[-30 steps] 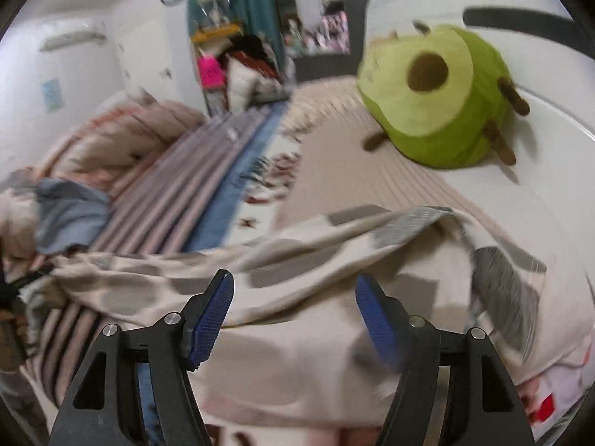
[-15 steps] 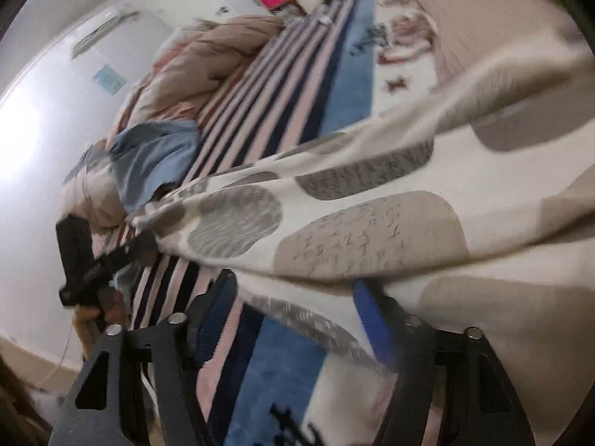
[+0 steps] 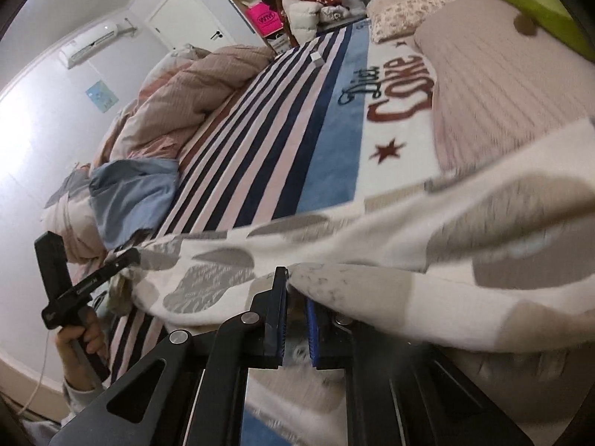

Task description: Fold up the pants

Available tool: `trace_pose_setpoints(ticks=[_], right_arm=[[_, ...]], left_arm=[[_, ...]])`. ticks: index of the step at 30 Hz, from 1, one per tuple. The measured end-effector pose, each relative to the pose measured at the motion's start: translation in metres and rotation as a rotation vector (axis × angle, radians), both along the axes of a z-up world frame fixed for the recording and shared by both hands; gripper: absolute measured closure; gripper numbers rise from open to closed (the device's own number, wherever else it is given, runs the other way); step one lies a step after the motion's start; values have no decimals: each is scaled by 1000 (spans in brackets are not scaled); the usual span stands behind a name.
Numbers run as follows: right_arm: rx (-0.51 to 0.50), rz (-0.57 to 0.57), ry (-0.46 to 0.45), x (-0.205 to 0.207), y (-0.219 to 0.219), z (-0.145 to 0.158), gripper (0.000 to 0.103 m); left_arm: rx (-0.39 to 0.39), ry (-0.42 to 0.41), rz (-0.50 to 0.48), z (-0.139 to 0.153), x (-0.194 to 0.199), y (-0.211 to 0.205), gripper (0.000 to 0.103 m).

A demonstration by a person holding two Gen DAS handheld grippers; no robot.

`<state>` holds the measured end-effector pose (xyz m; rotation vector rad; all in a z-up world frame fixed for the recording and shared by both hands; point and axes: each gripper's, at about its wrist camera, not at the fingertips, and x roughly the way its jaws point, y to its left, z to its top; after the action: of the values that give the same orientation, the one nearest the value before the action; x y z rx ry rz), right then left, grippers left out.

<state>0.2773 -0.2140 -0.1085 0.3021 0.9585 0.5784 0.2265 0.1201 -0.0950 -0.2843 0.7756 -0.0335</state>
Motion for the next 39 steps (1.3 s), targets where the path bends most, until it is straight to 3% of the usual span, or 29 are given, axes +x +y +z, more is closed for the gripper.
trace_pose_setpoints(ticks=[4, 6, 7, 8, 11, 14, 16, 18, 20, 21, 26, 30, 34, 37, 39], right_arm=[[-41, -35, -60, 18, -1, 9, 100], [-68, -61, -88, 27, -3, 13, 100], [-84, -81, -100, 31, -4, 14, 100], [-97, -98, -107, 34, -5, 14, 100], [-173, -158, -154, 35, -7, 10, 100], [-115, -137, -123, 28, -6, 7, 97], [-80, -62, -114, 15, 6, 10, 97], [-68, 47, -98, 1, 27, 10, 90], [-35, 150, -63, -10, 47, 6, 71], [-7, 217, -37, -16, 60, 3, 68], [-7, 376, 23, -27, 113, -19, 66], [-61, 389, 28, -14, 143, -34, 67], [-71, 345, -5, 7, 156, -31, 72], [-80, 283, -22, 24, 156, -28, 72], [-106, 238, -34, 34, 152, -28, 72]], left_arm=[[6, -11, 3, 2, 8, 2, 93], [2, -24, -27, 5, 2, -1, 71], [-6, -33, -40, 6, -2, -4, 48], [-19, -46, -66, 8, -8, -6, 41], [-29, -46, -130, 11, -26, -12, 39], [31, -14, -179, 6, -34, -22, 38], [76, 9, -192, -1, -38, -26, 38], [71, 51, -196, -12, -37, -24, 38], [61, 73, -164, -22, -38, -17, 38], [64, 75, -132, -25, -38, -13, 38], [34, 60, -88, -32, -36, 6, 38], [79, 48, -39, -28, -21, 13, 38], [95, -11, 82, -20, -9, 28, 38], [52, 17, 112, -27, 11, 40, 38], [74, 21, 123, -30, 21, 41, 38]])
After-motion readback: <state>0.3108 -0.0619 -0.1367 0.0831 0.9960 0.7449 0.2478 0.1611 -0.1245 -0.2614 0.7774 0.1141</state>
